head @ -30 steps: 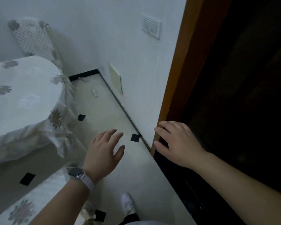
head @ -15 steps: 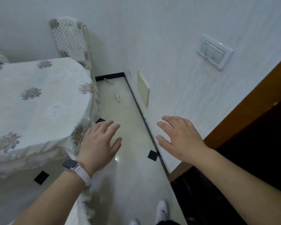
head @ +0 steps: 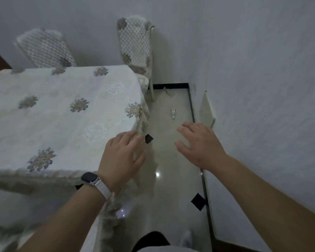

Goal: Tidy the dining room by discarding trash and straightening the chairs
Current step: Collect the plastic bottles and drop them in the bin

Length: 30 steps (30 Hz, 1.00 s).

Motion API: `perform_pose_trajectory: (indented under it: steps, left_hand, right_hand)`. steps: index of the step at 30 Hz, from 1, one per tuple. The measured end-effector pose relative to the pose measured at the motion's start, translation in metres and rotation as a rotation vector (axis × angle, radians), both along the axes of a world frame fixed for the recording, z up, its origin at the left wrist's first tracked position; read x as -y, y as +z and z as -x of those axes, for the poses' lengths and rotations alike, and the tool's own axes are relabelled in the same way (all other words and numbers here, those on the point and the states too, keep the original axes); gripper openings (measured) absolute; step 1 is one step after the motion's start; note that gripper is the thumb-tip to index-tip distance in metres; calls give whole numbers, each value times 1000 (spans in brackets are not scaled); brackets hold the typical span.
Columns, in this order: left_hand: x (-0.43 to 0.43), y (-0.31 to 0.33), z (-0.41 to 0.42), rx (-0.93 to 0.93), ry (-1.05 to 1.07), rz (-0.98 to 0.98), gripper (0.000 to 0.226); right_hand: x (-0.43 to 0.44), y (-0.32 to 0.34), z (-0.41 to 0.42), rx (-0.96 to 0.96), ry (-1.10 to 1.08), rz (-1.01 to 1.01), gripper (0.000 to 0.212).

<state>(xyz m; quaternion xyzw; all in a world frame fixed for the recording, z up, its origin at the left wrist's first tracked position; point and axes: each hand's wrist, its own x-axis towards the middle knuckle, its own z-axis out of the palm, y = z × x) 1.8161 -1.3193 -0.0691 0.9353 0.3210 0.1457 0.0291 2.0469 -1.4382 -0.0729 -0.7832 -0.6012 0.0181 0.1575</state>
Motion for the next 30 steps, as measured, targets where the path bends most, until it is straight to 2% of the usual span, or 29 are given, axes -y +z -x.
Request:
perform_pose_trajectory:
  steps: [9, 14, 21, 30]
  left_hand:
    - [-112, -23, -45, 4, 114, 32, 45]
    - [-204, -46, -106, 5, 22, 93, 44]
    - [-325, -35, -185, 78, -90, 66, 44]
    - [-415, -41, -266, 99, -127, 115, 47]
  right_hand:
    - [-114, -11, -68, 51, 96, 9, 53]
    - [-189, -18, -111, 81, 58, 95, 55]
    - [-283, 3, -165, 153, 3, 79, 50]
    - [-365, -16, -245, 127, -64, 110, 51]
